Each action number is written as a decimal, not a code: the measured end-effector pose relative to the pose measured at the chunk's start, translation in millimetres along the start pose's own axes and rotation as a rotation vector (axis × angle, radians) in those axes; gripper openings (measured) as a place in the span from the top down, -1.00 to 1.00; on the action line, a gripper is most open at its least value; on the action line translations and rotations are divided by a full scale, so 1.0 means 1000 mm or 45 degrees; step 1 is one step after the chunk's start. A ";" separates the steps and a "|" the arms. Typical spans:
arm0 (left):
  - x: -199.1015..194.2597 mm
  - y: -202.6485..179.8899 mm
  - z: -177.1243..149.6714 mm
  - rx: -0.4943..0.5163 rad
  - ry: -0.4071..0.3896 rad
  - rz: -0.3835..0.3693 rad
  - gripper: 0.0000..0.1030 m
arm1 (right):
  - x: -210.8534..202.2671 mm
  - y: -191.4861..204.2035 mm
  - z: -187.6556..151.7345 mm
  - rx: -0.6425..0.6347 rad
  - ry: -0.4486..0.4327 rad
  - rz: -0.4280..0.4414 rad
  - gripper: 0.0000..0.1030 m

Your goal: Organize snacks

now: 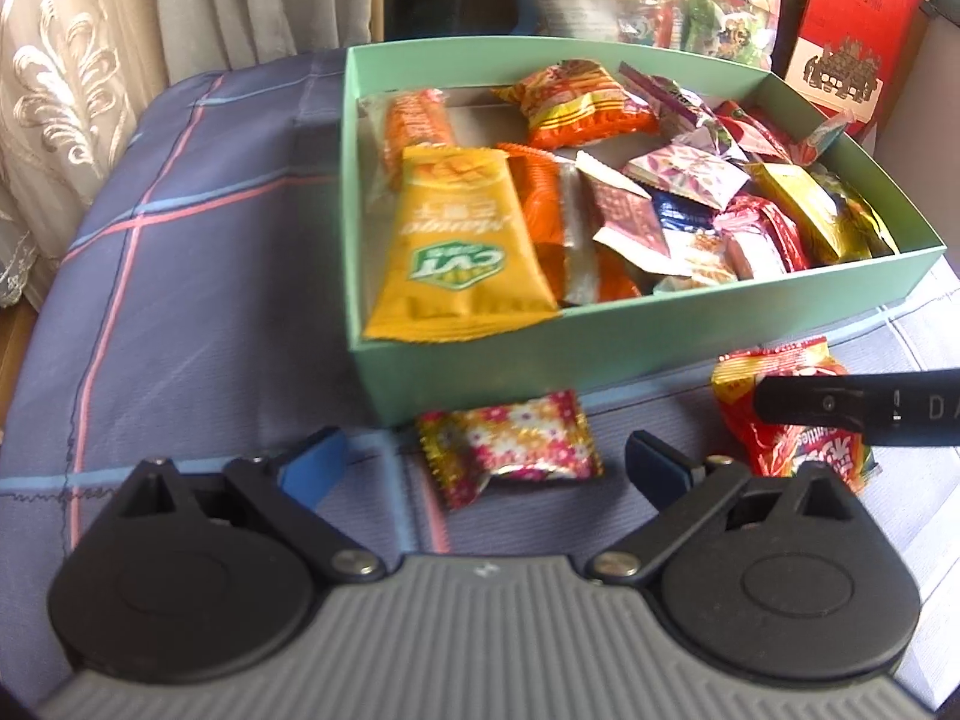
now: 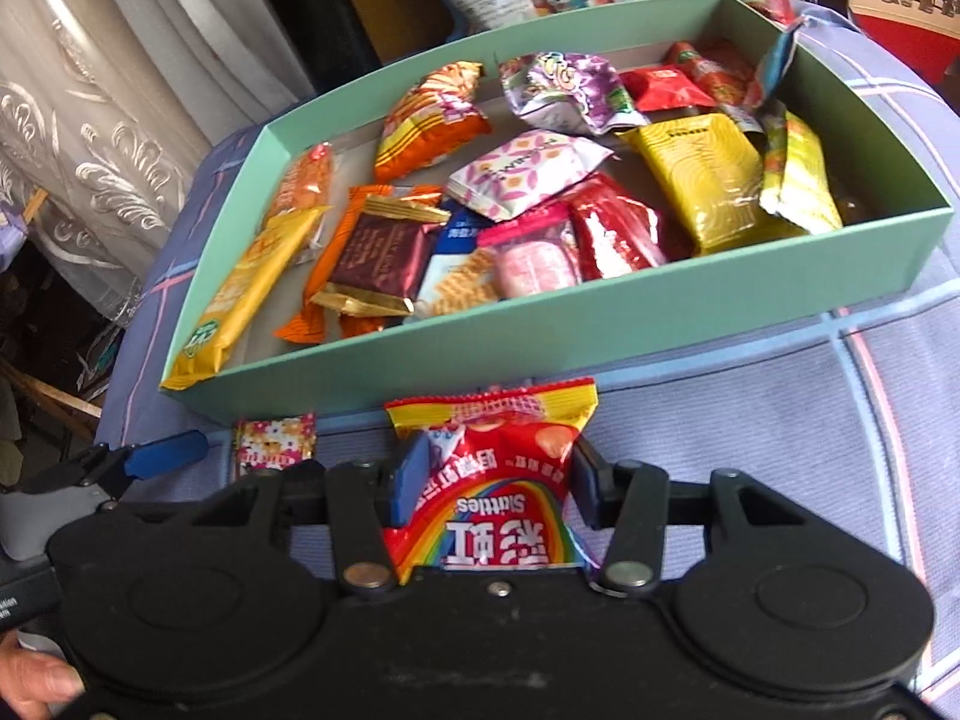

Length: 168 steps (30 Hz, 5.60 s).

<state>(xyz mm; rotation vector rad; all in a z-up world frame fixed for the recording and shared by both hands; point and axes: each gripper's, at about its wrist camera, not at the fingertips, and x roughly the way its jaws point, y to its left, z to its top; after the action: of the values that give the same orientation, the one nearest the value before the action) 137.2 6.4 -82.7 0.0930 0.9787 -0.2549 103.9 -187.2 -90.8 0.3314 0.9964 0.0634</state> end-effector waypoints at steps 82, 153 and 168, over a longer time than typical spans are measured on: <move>-0.092 -0.014 -0.039 0.023 -0.086 -0.096 0.69 | -0.057 0.002 -0.033 -0.160 -0.093 0.099 0.01; -0.085 -0.032 0.087 -0.034 -0.181 -0.027 -1.00 | -0.088 0.024 0.096 -0.057 -0.206 0.125 -1.00; -0.087 -0.027 0.019 -0.096 -0.128 0.014 -1.00 | -0.111 -0.023 0.016 -0.055 -0.201 -0.030 -1.00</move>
<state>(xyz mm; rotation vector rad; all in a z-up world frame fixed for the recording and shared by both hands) 99.8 -8.2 1.1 0.0163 0.8865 -0.2104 54.6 -235.4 0.3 0.2804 0.8415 0.0372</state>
